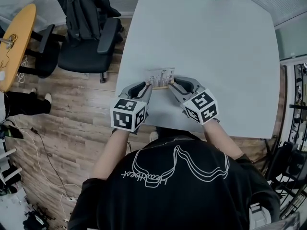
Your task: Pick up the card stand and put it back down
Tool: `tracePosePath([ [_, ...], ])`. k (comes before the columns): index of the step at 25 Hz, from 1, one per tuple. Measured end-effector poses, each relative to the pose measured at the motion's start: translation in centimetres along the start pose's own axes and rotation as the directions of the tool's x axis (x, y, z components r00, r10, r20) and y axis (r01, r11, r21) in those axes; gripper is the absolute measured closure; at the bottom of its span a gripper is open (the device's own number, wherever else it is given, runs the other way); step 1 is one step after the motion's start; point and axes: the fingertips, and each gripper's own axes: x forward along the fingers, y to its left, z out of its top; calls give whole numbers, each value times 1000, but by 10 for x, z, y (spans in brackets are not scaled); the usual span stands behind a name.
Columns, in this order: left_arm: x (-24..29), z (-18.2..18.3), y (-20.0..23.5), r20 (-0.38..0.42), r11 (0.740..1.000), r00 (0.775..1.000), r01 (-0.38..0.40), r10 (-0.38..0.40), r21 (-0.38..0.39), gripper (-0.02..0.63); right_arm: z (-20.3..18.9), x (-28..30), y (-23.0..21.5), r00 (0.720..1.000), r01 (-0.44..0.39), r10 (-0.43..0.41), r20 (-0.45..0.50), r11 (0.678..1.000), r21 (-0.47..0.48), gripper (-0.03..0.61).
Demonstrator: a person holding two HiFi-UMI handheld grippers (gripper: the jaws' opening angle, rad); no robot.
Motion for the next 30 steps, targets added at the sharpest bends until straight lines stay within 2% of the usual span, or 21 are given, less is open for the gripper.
tracePosePath([
  [15, 21, -24, 11, -54, 1000, 999, -1, 0, -15, 528, -25, 17, -4, 998, 7, -6, -58, 1000, 9, 474],
  [30, 24, -30, 10, -48, 1000, 999, -4, 5, 18, 528, -36, 20, -4, 998, 16, -16, -65, 1000, 1, 471],
])
